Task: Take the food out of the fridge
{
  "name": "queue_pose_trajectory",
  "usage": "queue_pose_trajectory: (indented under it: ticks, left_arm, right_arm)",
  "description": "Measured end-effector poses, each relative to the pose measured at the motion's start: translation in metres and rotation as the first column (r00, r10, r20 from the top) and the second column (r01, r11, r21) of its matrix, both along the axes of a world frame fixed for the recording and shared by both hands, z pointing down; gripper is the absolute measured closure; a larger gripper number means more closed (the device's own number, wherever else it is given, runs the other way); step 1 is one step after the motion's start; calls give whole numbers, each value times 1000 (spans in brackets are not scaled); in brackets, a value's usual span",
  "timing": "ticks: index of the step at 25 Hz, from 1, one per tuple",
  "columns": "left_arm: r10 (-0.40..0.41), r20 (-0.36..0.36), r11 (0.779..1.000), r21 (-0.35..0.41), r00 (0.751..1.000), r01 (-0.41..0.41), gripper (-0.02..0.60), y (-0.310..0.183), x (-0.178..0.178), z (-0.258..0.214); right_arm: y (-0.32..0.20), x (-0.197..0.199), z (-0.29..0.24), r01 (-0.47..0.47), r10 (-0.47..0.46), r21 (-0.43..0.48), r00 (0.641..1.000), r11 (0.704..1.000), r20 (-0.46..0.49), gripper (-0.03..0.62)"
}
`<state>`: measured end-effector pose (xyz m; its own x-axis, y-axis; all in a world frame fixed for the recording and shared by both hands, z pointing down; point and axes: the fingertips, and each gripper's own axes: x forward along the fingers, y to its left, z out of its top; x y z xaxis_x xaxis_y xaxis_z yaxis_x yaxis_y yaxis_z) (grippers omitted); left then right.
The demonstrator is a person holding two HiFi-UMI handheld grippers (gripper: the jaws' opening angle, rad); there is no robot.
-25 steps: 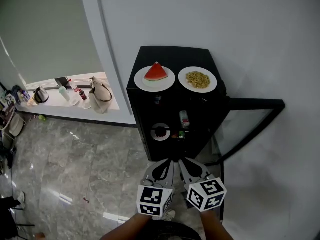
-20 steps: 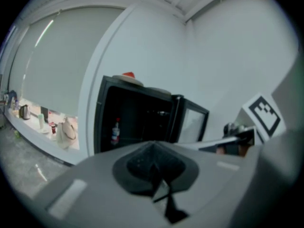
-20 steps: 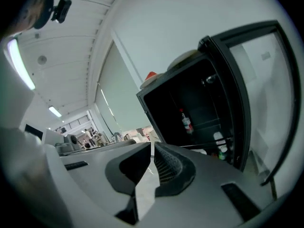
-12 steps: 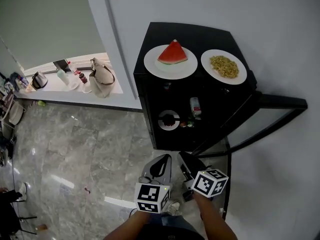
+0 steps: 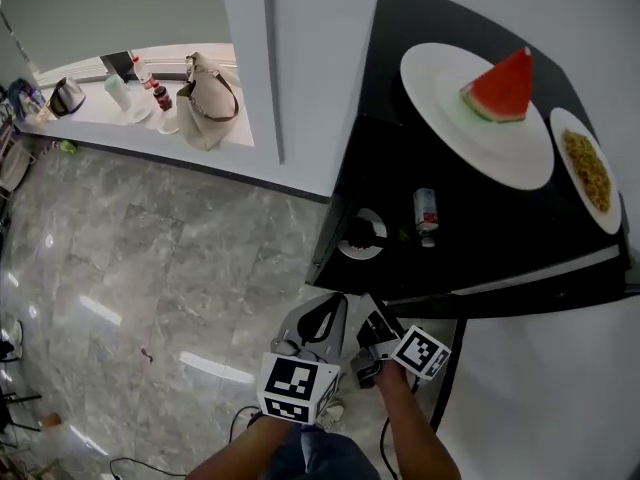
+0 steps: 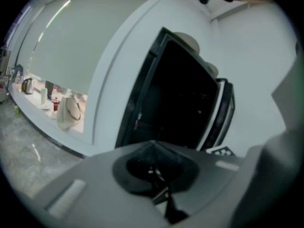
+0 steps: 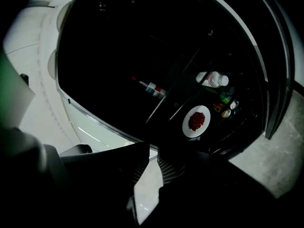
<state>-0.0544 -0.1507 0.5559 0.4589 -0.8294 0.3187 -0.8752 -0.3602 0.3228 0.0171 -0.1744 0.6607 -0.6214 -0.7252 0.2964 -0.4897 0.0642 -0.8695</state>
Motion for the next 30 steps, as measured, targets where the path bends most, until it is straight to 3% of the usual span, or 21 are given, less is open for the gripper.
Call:
queue_pose_trajectory:
  ticks: [8,17,26,30]
  left_arm:
    - [12,8,1000,-10,1000,-12,597,-23,-7,54]
    - [36,41,998,51,998,-38,597,-31,-4,97]
    - [29,52,996,85,998,-33,597,-37,-6,112]
    - [24,60,996,85,998,-29,597,-38,-6,117]
  right_arm:
    - [-44,5,91,-99,109,-100,988,990,109,516]
    - [-87,10,172,-178,209,-156,954,972,214,490]
    - [-115,2,193,-201,246,-174,923,964,297,490]
    - [-117,2,199,-202,267,-220,908,954,323,533]
